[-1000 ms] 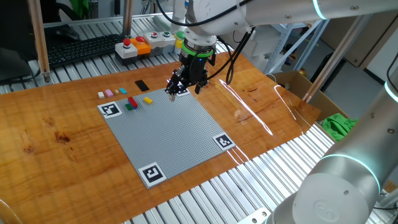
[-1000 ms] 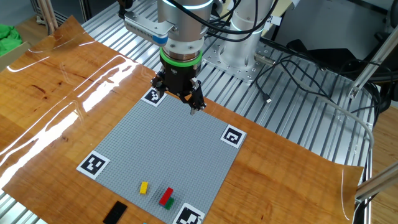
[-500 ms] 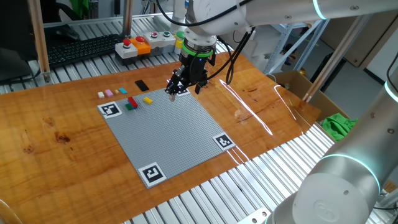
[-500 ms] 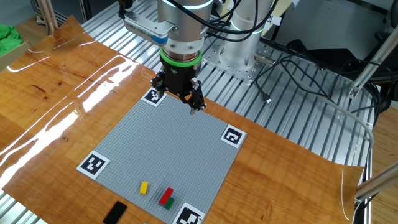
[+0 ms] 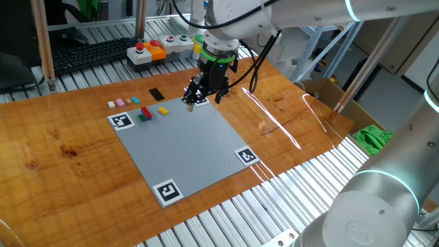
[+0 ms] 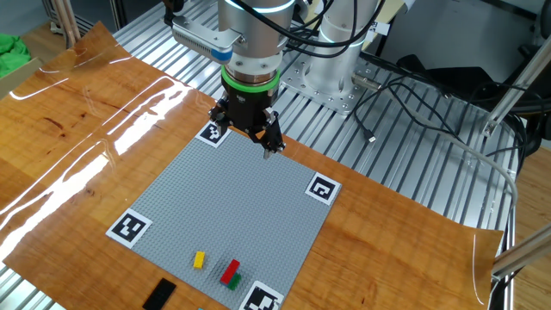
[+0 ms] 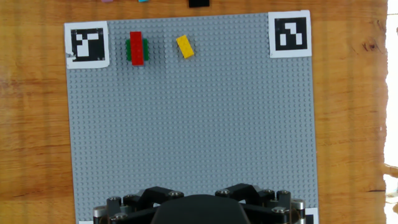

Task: Stack small Lego blocks one on top of the other

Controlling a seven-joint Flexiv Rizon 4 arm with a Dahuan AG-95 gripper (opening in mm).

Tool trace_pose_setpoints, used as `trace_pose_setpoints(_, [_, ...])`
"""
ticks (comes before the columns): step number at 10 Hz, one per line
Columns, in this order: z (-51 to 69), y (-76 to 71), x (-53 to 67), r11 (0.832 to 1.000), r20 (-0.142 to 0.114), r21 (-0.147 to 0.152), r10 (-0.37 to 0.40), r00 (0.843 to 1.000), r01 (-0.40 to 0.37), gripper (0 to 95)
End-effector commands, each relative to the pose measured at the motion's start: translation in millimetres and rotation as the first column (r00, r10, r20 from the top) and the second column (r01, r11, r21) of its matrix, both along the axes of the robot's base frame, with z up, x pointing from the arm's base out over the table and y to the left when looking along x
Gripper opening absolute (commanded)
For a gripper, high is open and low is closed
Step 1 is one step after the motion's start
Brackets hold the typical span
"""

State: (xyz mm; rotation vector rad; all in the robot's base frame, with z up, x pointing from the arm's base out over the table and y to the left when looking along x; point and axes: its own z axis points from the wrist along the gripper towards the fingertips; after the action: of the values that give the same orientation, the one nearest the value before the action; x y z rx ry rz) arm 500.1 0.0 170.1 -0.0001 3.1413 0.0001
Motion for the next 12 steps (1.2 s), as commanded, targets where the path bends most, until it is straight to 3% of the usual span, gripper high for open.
trace_pose_setpoints(1, [-0.7, 0.2, 0.0, 0.996, 0.067, 0.021, 0.080, 0.995, -0.082, 0.0])
trace_pose_setpoints(6, [-3.9, 1.5, 0.9, 0.996, 0.068, 0.022, 0.079, 0.994, -0.081, 0.0])
trace_pose_setpoints(10, [-16.7, 5.5, 5.5, 0.996, 0.067, 0.026, 0.078, 0.995, -0.080, 0.0])
trace_pose_setpoints(12, [-29.0, 8.7, 10.8, 0.997, 0.067, 0.026, 0.078, 0.995, -0.079, 0.0])
